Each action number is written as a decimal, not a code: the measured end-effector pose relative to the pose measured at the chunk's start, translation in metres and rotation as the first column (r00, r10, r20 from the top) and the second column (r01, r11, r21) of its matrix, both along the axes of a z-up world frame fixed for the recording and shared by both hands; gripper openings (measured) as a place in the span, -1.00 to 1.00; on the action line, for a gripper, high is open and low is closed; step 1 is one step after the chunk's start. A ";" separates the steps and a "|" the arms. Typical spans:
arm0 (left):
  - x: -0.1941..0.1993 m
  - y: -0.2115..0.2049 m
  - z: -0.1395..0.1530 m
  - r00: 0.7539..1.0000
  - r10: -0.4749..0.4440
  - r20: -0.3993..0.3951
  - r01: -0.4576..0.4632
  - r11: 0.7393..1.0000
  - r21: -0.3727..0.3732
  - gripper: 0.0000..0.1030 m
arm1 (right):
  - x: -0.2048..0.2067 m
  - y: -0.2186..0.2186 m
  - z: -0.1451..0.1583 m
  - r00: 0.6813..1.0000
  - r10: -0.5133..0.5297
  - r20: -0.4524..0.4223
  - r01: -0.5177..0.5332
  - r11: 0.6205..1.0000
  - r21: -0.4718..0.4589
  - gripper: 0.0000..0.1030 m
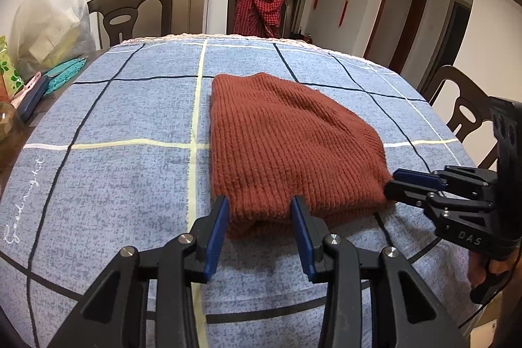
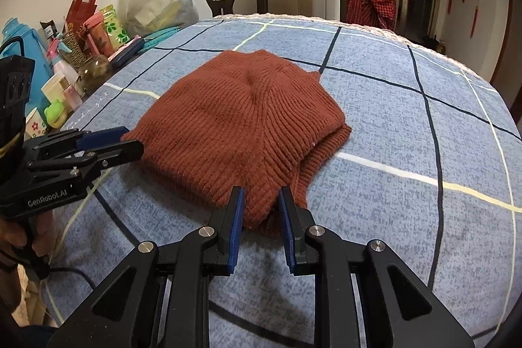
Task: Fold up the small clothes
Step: 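Pull both grippers back from the folded sweater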
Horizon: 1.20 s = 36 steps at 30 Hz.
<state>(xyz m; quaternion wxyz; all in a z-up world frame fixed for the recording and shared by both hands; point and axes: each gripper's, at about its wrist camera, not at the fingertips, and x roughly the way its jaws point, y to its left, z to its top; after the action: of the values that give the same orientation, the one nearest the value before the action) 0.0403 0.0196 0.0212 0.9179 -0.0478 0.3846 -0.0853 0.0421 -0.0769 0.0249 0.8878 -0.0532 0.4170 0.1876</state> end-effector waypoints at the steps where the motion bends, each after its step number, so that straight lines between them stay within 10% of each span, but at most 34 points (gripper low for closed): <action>1: -0.001 0.001 -0.001 1.000 0.002 -0.003 -0.002 1.000 0.009 -0.18 | -0.002 -0.001 0.000 1.000 -0.001 -0.003 0.001 1.000 -0.002 -0.57; 10: -0.010 0.008 -0.010 0.998 0.056 -0.036 -0.050 0.987 0.150 -0.06 | -0.026 -0.006 -0.010 1.000 -0.006 -0.005 0.006 0.992 -0.122 -0.25; 36: -0.010 0.016 -0.027 0.994 0.068 -0.088 -0.054 0.987 0.152 0.30 | -0.029 -0.019 -0.024 0.999 -0.040 -0.011 0.039 0.995 -0.092 -0.04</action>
<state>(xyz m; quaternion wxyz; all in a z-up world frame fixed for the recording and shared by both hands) 0.0298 0.0358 -0.0053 0.9021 0.0052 0.4307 -0.0256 0.0130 -0.0954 0.0013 0.8853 -0.0846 0.4317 0.1509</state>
